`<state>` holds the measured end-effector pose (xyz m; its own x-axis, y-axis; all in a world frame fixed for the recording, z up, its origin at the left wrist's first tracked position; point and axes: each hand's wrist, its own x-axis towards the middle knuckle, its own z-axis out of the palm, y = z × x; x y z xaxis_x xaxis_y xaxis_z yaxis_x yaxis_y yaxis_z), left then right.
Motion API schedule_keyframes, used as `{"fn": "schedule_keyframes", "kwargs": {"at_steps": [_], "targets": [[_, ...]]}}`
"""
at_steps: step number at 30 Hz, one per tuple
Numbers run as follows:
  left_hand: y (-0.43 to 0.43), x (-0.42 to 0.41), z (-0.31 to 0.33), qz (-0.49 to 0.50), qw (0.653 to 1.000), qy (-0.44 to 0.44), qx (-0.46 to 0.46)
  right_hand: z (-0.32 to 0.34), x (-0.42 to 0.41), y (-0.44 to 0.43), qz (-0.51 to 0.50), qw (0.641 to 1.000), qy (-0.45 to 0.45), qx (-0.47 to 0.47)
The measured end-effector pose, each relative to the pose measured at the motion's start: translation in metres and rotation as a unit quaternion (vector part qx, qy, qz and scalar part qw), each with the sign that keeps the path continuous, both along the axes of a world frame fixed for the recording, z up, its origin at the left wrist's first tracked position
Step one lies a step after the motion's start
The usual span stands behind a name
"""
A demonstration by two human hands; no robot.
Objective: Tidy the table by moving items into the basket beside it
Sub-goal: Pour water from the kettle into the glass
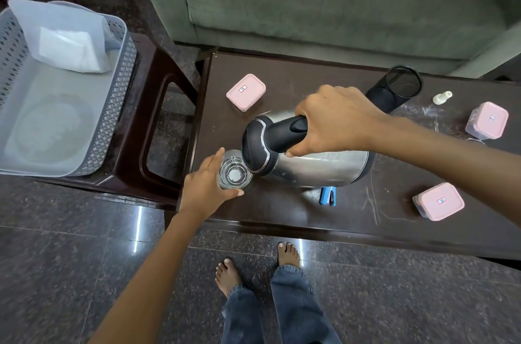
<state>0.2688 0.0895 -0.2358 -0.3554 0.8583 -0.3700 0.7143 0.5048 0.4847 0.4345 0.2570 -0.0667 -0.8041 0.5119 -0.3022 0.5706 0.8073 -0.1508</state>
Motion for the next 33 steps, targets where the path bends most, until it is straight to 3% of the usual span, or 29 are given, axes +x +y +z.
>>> {"fn": "schedule_keyframes", "kwargs": {"at_steps": [33], "targets": [[-0.004,-0.006,-0.01,0.005,0.999,0.019,0.034,0.003,-0.009,-0.009,0.024,0.999,-0.021,0.01]]}}
